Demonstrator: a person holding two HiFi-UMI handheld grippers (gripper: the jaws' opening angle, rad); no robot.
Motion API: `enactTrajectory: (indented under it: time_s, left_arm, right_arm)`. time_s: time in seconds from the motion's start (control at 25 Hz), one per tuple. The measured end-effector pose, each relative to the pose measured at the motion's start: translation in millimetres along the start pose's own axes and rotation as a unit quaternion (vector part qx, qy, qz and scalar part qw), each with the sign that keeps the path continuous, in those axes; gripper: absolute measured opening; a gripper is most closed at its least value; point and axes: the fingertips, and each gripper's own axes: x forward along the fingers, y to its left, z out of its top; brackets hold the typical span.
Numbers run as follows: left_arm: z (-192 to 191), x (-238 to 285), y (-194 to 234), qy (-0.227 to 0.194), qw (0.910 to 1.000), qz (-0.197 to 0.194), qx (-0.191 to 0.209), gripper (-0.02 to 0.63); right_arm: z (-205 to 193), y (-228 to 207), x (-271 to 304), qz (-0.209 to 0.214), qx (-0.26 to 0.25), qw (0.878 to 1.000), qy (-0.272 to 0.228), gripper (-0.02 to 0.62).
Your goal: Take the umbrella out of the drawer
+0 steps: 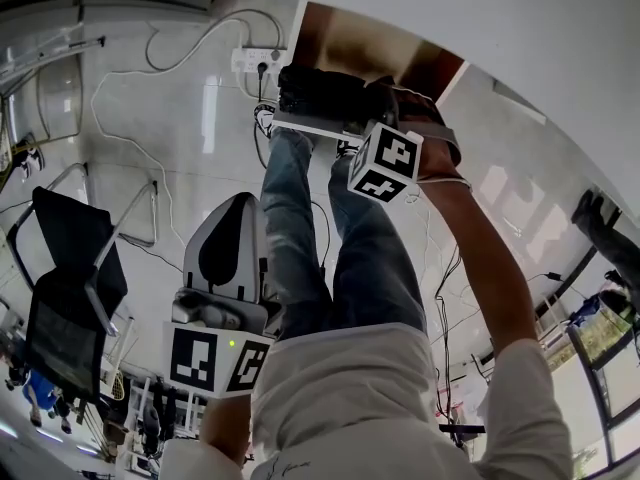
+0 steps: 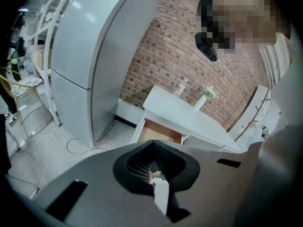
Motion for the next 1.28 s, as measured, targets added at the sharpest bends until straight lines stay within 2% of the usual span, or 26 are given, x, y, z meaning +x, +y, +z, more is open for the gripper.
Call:
enactTrajectory:
  time_s: [0.64,1.28]
  left_arm:
    - [23,-26,-21,-0.018,0.9998,0.007,0.004,0.017]
    - [36,-41,-46,-0.027,0.9995,-0.010,0.010,0.017]
  right_arm:
    - [13,-1,-43,-0.006,0.015,1.000,-0.017,0.230]
    - [15,-2,-91,-0.010,0.049,0.998,-0.032,0.232]
